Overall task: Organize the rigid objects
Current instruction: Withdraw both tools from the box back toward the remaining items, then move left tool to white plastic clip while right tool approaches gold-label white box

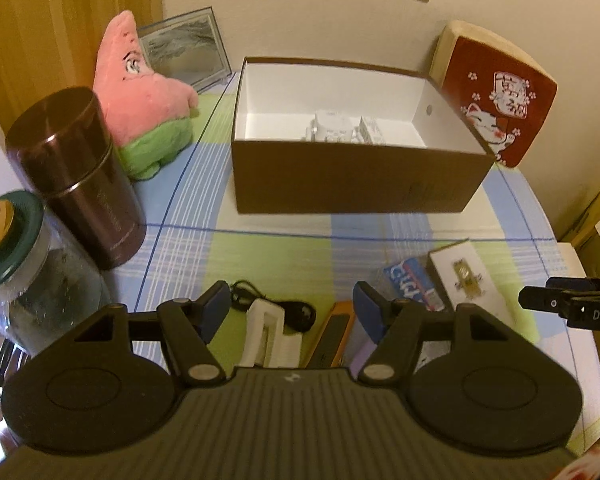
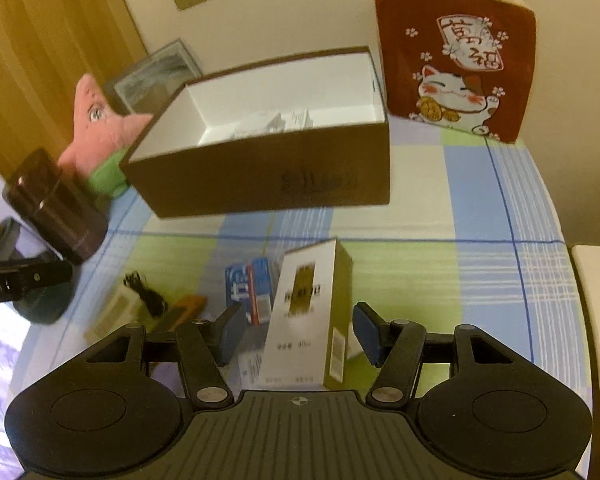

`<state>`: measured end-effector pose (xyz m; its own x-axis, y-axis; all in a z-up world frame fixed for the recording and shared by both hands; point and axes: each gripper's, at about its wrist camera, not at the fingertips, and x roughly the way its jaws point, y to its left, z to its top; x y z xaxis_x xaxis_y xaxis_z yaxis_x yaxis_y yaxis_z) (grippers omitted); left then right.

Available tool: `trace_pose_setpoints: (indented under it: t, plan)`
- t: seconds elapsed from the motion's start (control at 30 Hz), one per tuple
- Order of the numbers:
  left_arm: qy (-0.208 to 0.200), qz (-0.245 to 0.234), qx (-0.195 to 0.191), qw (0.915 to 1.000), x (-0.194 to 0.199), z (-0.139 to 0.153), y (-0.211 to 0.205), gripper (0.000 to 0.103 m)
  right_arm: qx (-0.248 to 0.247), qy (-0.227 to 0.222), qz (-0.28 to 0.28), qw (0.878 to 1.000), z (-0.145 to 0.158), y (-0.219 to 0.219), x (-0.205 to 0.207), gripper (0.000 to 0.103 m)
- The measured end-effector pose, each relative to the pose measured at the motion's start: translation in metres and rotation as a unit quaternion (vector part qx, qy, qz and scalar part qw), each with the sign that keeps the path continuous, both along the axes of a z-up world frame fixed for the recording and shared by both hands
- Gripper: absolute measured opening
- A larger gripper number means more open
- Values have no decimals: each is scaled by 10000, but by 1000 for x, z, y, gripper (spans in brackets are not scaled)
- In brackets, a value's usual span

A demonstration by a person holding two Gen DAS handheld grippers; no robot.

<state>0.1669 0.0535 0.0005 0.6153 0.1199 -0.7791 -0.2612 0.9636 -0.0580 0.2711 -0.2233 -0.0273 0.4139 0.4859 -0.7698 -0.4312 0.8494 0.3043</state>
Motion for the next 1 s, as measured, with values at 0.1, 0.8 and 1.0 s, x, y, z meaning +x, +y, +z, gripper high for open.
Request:
trace_pose_setpoints:
  t: [0.1, 0.8, 1.0]
  plan:
    - [66, 17, -16, 10000, -7, -7, 2, 65, -92, 36, 51, 9999, -6, 3, -4, 56]
    - [419, -224, 226, 9986, -20, -51, 0, 65, -610, 28, 212, 9979, -36, 25, -8, 56]
    - [501, -338, 239, 9979, -7, -62, -2, 65, -817, -9, 242, 9964, -44, 35, -2, 57]
